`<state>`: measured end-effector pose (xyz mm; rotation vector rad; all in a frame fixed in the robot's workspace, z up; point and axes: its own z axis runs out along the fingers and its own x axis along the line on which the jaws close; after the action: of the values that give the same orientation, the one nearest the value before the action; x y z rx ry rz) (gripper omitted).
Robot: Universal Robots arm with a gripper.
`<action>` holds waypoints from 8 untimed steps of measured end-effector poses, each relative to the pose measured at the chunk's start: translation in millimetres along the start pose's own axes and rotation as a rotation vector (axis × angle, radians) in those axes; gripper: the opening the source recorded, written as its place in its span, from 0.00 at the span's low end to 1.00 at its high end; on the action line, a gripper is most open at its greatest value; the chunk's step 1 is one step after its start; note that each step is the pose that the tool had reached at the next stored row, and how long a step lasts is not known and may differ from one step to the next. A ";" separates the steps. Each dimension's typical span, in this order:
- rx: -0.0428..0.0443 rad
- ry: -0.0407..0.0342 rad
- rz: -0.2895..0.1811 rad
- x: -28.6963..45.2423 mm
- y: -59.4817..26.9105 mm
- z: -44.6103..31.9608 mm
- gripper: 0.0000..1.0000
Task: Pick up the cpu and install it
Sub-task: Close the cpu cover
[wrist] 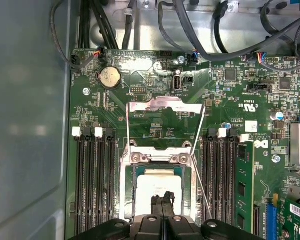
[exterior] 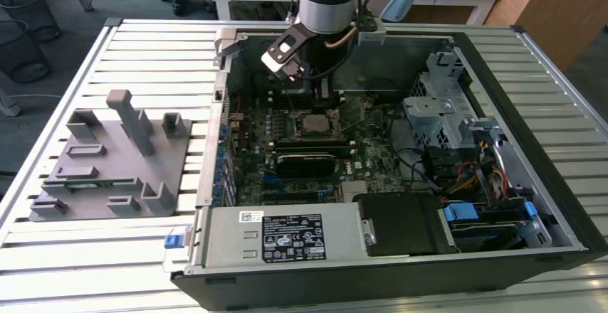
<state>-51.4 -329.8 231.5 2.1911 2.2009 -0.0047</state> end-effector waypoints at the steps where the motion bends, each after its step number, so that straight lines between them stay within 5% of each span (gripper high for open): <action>1: 0.0000 0.0000 0.000 0.0 0.0 -0.3 0.11; 8: -0.0001 0.0000 0.000 0.0 0.1 -3.6 0.11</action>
<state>-51.4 -329.7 235.1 2.1911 2.2008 -0.0046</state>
